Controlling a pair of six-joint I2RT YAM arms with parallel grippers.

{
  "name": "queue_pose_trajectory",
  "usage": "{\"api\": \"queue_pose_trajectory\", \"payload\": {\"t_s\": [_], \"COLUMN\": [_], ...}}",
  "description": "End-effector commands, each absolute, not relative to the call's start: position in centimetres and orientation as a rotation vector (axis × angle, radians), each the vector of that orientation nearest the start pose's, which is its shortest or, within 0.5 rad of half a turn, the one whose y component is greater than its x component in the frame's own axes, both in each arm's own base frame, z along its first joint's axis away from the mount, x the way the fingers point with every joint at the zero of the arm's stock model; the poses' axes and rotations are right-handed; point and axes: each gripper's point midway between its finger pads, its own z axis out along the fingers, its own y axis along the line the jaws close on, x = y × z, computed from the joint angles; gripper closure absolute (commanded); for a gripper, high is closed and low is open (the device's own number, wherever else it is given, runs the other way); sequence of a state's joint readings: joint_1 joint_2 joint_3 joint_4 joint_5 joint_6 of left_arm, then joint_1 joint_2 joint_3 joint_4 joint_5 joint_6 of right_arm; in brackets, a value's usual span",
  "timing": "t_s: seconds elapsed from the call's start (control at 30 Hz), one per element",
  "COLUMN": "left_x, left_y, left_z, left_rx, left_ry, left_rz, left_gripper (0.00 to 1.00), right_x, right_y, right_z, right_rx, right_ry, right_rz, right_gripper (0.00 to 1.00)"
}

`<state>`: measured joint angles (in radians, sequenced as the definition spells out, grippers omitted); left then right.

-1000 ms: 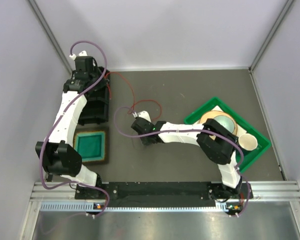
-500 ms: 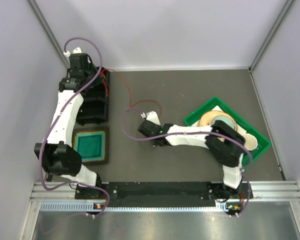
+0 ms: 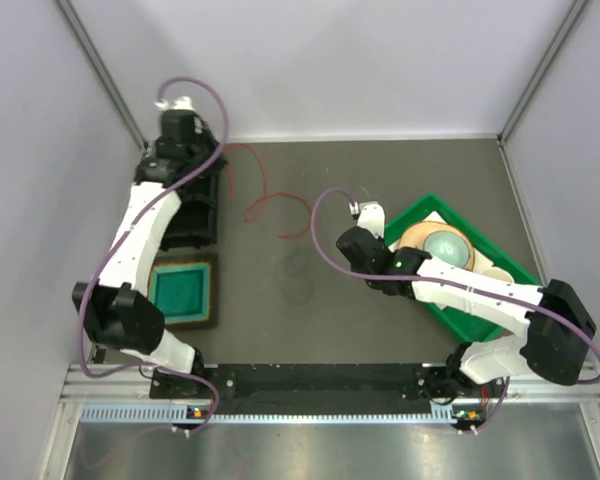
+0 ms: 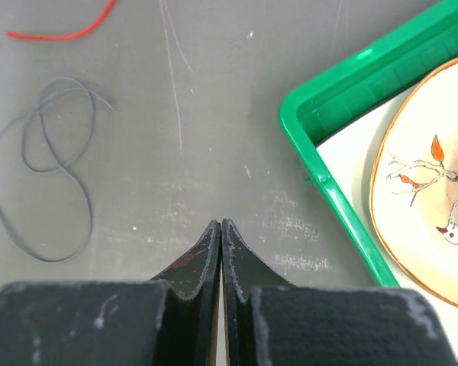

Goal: Untangle the cables

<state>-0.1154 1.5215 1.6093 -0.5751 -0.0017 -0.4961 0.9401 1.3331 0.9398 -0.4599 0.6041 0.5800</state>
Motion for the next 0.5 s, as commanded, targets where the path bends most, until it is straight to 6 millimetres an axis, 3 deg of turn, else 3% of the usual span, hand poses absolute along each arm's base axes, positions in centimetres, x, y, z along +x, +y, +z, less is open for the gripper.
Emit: {"api": "queue_pose_trajectory", "payload": {"t_s": [0.0, 0.17, 0.27, 0.47], "left_x": [43.3, 42.9, 43.0, 44.6], "left_y": [-14.8, -19.1, -21.0, -23.5], "left_z": [23.4, 16.6, 13.8, 10.5], "left_rx": [-0.195, -0.126, -0.099, -0.102], "left_ry": [2.23, 2.395, 2.454, 2.47], "left_rz": [-0.394, -0.407, -0.385, -0.357], "left_gripper": [1.0, 1.0, 1.0, 1.0], "right_x": [26.2, 26.5, 26.6, 26.5], "right_y": [21.6, 22.0, 22.0, 21.2], "right_z": [12.8, 13.0, 13.1, 13.6], "right_rx": [-0.089, -0.064, -0.061, -0.049], "right_ry": [2.257, 2.265, 2.262, 2.247], "right_rz": [0.081, 0.104, 0.1, 0.082], "right_gripper": [1.0, 1.0, 1.0, 1.0]}}
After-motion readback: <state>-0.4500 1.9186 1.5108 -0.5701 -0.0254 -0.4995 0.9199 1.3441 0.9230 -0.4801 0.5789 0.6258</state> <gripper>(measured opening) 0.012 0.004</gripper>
